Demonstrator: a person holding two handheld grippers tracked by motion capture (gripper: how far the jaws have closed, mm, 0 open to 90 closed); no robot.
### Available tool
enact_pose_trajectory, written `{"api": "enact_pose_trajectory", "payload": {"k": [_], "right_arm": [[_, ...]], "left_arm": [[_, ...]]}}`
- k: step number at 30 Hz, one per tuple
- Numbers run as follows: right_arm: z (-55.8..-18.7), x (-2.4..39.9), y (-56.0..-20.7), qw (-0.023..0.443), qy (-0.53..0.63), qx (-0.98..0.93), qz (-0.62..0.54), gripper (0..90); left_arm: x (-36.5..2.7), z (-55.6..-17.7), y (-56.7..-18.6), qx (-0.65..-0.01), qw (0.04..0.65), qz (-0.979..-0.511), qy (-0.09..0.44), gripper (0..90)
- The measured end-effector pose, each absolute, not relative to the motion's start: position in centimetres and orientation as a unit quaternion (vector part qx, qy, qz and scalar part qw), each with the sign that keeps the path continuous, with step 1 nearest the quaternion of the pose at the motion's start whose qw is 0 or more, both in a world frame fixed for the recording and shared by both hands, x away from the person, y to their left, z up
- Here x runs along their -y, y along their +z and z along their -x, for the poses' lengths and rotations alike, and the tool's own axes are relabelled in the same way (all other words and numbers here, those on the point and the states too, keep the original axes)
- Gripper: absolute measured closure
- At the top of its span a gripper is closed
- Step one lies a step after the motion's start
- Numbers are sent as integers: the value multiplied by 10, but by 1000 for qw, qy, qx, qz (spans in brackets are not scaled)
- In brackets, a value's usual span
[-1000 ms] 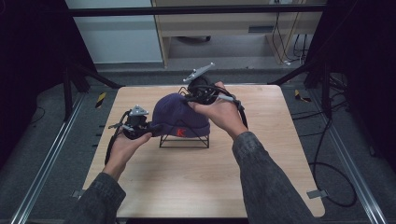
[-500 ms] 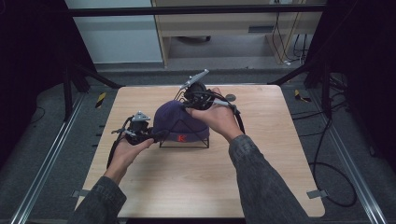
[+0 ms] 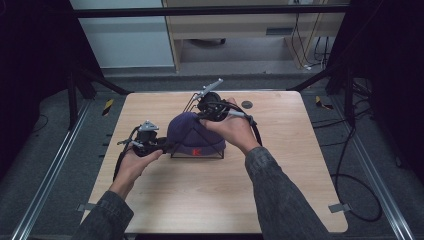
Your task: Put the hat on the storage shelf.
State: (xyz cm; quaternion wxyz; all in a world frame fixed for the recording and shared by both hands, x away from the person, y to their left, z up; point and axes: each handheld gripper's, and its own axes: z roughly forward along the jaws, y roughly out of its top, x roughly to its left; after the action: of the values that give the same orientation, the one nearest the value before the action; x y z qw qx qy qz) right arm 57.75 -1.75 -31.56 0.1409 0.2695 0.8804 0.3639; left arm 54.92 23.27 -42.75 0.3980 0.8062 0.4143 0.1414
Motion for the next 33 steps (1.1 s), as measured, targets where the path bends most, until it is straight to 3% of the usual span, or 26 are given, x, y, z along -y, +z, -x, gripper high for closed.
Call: {"api": "enact_pose_trajectory", "payload": {"k": [13, 33], "right_arm": [[-576, 18, -319, 134, 357, -885, -269, 737], [-575, 29, -310, 137, 371, -878, -272, 737]], "left_arm": [[-233, -548, -426, -417, 398, -804, 144, 654], [-239, -543, -420, -418, 404, -800, 149, 602]]}}
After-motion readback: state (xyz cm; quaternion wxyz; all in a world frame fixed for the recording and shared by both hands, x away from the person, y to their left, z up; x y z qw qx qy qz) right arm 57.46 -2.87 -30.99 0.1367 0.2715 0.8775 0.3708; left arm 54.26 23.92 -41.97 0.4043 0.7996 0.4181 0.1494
